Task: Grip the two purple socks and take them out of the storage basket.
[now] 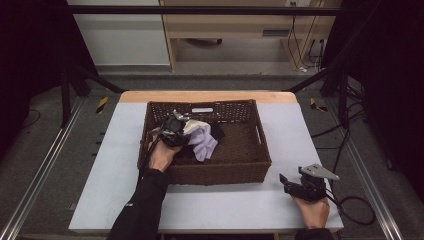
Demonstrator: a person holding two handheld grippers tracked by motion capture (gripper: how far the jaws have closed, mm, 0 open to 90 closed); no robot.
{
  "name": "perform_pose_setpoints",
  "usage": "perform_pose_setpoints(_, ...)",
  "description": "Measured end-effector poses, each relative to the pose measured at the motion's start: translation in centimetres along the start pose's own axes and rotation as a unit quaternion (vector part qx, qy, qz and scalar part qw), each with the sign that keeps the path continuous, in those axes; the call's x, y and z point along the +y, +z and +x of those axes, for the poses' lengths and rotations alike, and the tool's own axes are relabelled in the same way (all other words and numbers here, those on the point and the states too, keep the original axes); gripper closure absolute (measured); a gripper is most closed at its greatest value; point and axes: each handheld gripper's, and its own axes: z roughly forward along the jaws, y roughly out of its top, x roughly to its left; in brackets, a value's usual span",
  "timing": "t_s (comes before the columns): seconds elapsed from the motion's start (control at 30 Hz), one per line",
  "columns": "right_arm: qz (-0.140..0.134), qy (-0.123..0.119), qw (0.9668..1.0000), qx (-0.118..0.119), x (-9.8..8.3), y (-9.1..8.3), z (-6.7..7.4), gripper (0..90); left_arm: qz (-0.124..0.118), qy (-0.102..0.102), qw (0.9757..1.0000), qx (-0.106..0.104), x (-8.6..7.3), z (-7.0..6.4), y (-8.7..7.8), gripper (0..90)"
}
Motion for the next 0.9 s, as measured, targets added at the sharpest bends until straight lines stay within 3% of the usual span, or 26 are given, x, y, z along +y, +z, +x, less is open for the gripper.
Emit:
perform_pose_setpoints(0.03,0.000,0.000,1.0000,0.000,0.0,0.0,0.0,23.8,0.002,-0.001,1.0000,-0.002,0.0,0.0,0.0,75.1)
perform_pose_setpoints(0.17,-0.001,-0.001,1.0000,0.000,0.0,-0.1,0.0,24.0,-0.007,-0.005,0.9999,-0.006,-0.1,0.1,-0.3,84.8)
perform_pose_setpoints(0.33,-0.003,-0.002,1.0000,0.000,0.0,-0.1,-0.1,24.4,-0.056,-0.009,0.9983,-0.012,-0.2,0.2,-1.4,85.5)
perform_pose_setpoints(0.47,-0.003,-0.003,1.0000,0.001,0.0,-0.1,-0.1,24.8,-0.106,-0.031,0.9935,-0.028,-0.4,0.7,-2.4,85.6)
perform_pose_setpoints(0.57,-0.003,-0.002,1.0000,0.001,0.0,-0.1,-0.1,25.1,-0.129,-0.041,0.9903,-0.031,-0.4,0.8,-3.1,85.8)
perform_pose_setpoints(0.8,-0.003,-0.002,1.0000,0.002,0.0,-0.1,-0.1,25.1,-0.191,-0.068,0.9784,-0.040,-0.3,1.3,-5.1,86.0)
perform_pose_setpoints(0.9,-0.001,0.003,1.0000,0.004,0.0,-0.2,0.0,25.1,-0.207,-0.068,0.9752,-0.041,-0.1,1.4,-6.5,86.1)
